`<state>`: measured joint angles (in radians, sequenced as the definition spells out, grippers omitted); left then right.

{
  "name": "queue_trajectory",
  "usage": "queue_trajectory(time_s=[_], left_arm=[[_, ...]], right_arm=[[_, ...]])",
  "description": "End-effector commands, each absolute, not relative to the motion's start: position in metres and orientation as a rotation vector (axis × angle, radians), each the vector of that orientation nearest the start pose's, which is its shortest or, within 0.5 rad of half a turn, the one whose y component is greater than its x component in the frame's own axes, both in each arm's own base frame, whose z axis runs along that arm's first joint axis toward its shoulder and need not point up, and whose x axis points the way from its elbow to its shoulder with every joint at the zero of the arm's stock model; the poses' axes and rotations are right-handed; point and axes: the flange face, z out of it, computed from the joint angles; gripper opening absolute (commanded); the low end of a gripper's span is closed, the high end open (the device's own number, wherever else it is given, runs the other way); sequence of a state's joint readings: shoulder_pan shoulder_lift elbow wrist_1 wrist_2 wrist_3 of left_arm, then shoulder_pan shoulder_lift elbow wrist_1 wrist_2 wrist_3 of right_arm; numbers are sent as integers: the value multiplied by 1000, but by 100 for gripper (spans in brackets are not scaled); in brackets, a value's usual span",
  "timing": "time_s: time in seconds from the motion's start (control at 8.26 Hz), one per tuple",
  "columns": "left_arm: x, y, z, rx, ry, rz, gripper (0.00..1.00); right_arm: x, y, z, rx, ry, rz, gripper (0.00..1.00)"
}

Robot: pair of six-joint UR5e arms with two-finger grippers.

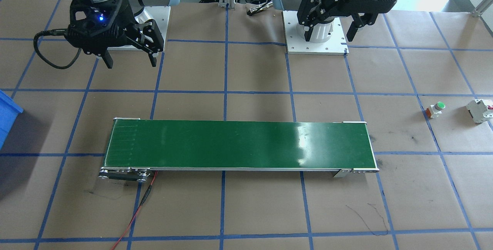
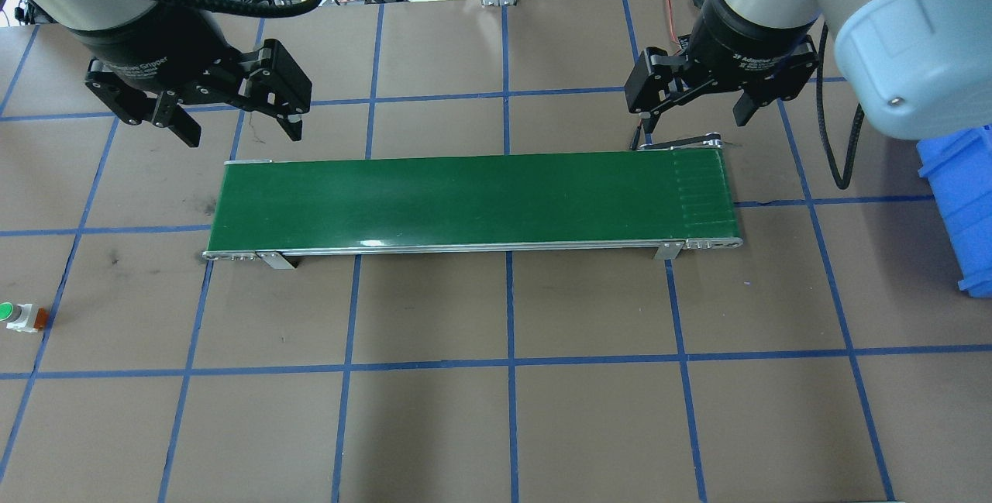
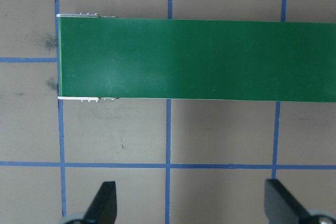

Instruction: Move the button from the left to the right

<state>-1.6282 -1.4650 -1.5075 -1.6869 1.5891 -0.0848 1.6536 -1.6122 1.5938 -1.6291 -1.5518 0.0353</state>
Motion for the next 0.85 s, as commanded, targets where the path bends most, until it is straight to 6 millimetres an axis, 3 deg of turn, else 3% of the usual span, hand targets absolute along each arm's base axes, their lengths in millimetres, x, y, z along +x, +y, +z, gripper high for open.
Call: queue_trajectory(time_s=[0.0, 0.12, 0.24, 0.61, 0.73], left_arm=[[-155, -440, 554, -13, 3122, -78, 100], [-139, -448, 555, 23, 3119, -89, 100], [-95, -459, 555, 13, 3113, -95, 100], [74, -483, 537, -36, 3096, -81, 100], [116, -489, 515, -72, 3102, -48, 100]], right_arm=[[175, -469, 502, -75, 3116, -115, 100], [174, -469, 503, -78, 3117, -118, 100], [174, -469, 503, -77, 3119, -118, 100], [175, -469, 503, -78, 3116, -118, 100], [174, -469, 503, -78, 3117, -118, 100]])
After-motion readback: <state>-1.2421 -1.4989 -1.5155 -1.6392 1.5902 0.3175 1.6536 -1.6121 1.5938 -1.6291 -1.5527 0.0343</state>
